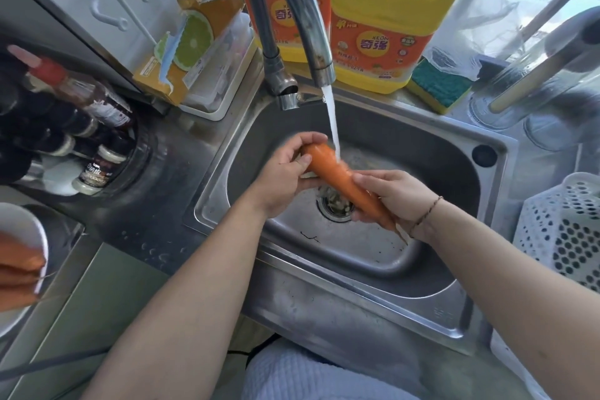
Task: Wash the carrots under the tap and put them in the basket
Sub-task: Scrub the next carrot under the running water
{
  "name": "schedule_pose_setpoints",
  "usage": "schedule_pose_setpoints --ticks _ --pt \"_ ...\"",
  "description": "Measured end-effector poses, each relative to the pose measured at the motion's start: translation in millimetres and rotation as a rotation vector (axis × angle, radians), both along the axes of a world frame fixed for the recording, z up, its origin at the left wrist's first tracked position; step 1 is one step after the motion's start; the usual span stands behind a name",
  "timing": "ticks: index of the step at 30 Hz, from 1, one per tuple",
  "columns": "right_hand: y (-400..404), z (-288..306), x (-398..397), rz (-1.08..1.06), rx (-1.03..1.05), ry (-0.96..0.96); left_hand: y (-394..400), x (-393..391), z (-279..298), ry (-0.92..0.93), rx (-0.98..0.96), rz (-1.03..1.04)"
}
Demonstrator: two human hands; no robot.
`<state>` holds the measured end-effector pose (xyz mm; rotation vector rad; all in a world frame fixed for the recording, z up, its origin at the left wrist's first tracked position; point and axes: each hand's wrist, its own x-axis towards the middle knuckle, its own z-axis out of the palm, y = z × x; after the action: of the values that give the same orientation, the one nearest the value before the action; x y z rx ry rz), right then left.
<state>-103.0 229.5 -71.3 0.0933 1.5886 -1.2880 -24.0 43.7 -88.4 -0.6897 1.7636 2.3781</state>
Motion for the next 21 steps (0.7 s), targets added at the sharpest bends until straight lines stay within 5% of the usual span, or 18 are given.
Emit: schedule_pose_setpoints --ticks 4,10,21 --pt "-9 -2 9 0.023 0.083 0.292 3 -3 -2 0.006 -0.074 0.125" --pt "-14 4 13 0.103 0.097 0.433 2 -5 -1 0.040 -0.157 0.169" --pt "-32 6 6 0.028 0.235 0.343 3 -4 -7 0.075 -0.136 0.220"
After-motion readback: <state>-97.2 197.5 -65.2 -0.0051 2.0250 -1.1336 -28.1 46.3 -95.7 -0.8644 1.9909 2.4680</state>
